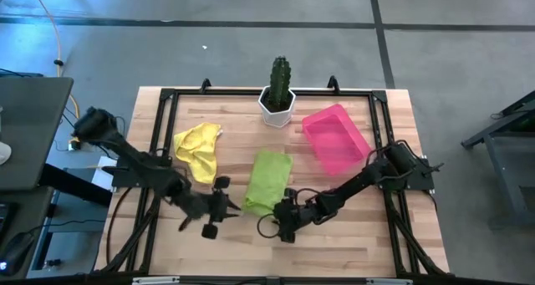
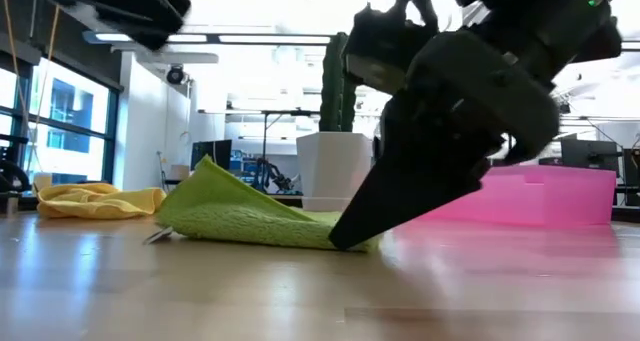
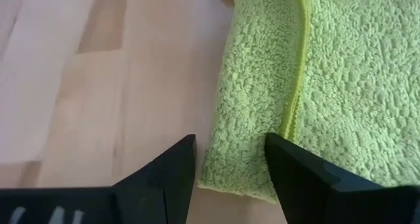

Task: Roll microfiber towels into tight, uniform cylinder then place into a basket
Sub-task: Roll the green towel

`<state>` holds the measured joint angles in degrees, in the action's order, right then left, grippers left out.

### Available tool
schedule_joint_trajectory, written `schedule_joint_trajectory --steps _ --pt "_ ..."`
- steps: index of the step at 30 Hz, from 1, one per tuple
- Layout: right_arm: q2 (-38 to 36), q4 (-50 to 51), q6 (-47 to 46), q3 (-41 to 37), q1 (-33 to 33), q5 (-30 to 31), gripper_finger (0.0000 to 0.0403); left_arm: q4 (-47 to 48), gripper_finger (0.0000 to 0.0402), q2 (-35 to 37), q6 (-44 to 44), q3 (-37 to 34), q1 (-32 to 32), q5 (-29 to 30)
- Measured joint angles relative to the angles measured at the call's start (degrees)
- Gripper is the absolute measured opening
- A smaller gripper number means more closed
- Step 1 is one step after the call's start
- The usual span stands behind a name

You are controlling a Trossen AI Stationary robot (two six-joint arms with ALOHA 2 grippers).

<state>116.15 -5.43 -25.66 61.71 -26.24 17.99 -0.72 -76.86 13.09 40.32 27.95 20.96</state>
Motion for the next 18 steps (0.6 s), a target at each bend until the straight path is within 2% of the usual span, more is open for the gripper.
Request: schedule_joint_trajectory --steps 2,4,11,15,18 --pt "0.01 -0.17 0.22 -0.01 0.51 0.00 0.0177 -11.78 0.0072 0.26 -1.43 -5.51 -1.63 -4.61" --pt "0.01 0.47 0.47 0.00 0.75 0.03 0.0177 -16.43 0.0072 0.15 -2.73 -8.74 -2.64 -7.11" --pt "0.01 0.45 4.95 0.00 0.95 0.54 0.0177 -17.24 0.0082 -6.71 -9.97 -8.43 -5.43 -6.16" --pt "0.01 0.37 6.24 0.00 1.29 0.47 0.0177 -17.08 0.0105 -11.52 -10.30 -6.83 -6.98 -10.18" --pt "-0.01 0.26 6.43 0.00 1.55 0.29 0.0177 -17.28 0.0119 -14.77 -10.32 -6.15 -7.98 -8.92"
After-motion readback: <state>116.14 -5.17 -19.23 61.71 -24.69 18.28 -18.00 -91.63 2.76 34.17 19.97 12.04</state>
